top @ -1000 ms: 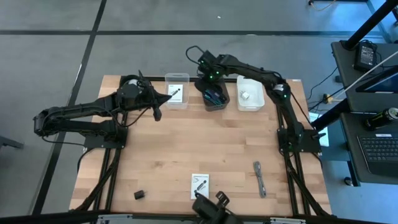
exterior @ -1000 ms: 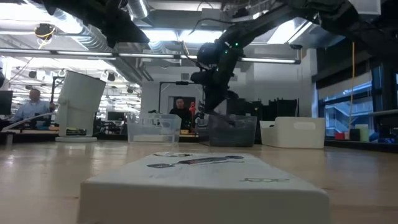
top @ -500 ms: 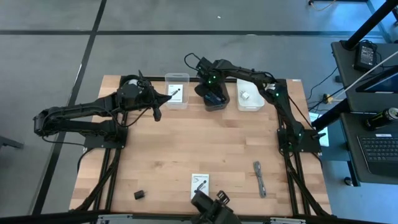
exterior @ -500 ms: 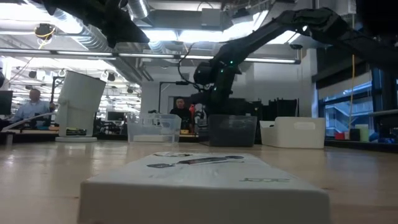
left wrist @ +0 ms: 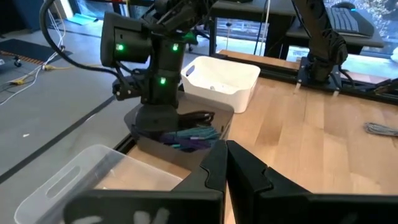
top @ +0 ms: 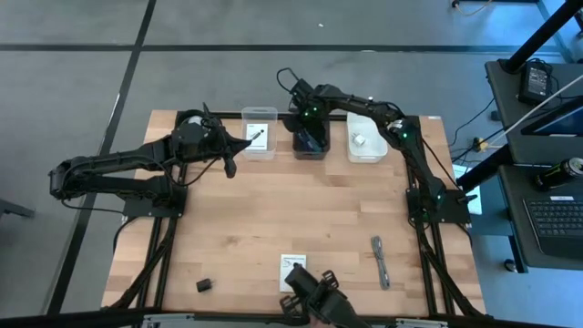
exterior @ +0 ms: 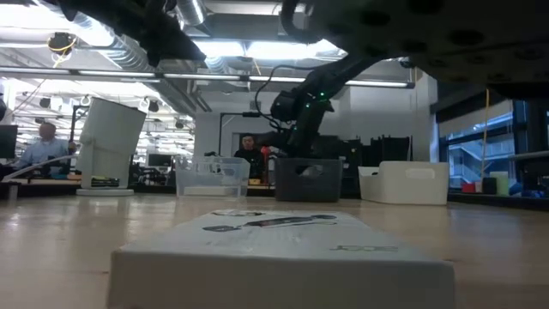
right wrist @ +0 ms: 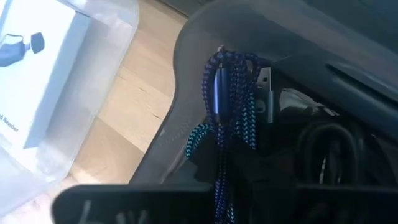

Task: Pick and place items into bin
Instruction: Put the violet charger cable into the black bin, then put the SD card reader into the transparent bin

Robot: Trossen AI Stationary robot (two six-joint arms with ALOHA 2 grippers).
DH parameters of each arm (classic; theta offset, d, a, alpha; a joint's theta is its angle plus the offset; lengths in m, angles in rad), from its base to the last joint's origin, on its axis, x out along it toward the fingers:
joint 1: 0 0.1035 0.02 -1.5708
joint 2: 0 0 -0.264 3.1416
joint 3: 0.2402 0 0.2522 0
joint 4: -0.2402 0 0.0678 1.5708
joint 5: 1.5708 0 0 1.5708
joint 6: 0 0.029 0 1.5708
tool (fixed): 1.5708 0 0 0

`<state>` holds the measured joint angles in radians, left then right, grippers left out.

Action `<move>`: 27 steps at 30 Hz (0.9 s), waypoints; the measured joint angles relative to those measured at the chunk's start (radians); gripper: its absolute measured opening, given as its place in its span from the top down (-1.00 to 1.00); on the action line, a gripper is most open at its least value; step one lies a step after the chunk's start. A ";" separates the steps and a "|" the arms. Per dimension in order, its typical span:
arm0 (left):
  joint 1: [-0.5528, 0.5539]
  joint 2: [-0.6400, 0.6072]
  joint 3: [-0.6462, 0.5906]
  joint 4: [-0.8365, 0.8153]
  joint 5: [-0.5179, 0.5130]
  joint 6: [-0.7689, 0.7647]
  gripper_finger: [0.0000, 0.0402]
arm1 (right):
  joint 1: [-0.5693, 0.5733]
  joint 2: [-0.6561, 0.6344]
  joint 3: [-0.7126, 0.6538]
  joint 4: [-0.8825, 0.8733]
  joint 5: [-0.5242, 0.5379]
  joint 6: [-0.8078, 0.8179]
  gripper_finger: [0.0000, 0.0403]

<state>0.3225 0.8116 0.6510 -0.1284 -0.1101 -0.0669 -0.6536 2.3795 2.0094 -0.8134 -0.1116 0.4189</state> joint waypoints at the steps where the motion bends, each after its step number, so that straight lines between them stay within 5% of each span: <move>1: 0.000 0.000 0.000 -0.004 0.000 -0.001 0.99 | -0.002 0.000 0.000 -0.003 0.000 -0.006 0.93; 8: 0.000 0.000 0.000 -0.006 0.000 0.000 0.99 | -0.002 0.000 0.000 -0.003 0.000 -0.037 0.89; 16: 0.000 0.000 0.000 -0.007 0.001 -0.001 0.99 | -0.006 0.000 0.017 -0.047 -0.006 -0.039 0.60; 27: 0.000 0.000 0.000 -0.011 0.026 -0.024 0.99 | -0.006 0.001 0.171 -0.179 -0.014 -0.068 0.38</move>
<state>0.3225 0.8116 0.6510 -0.1394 -0.0843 -0.0910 -0.6594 2.3806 2.1804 -0.9927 -0.1254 0.3513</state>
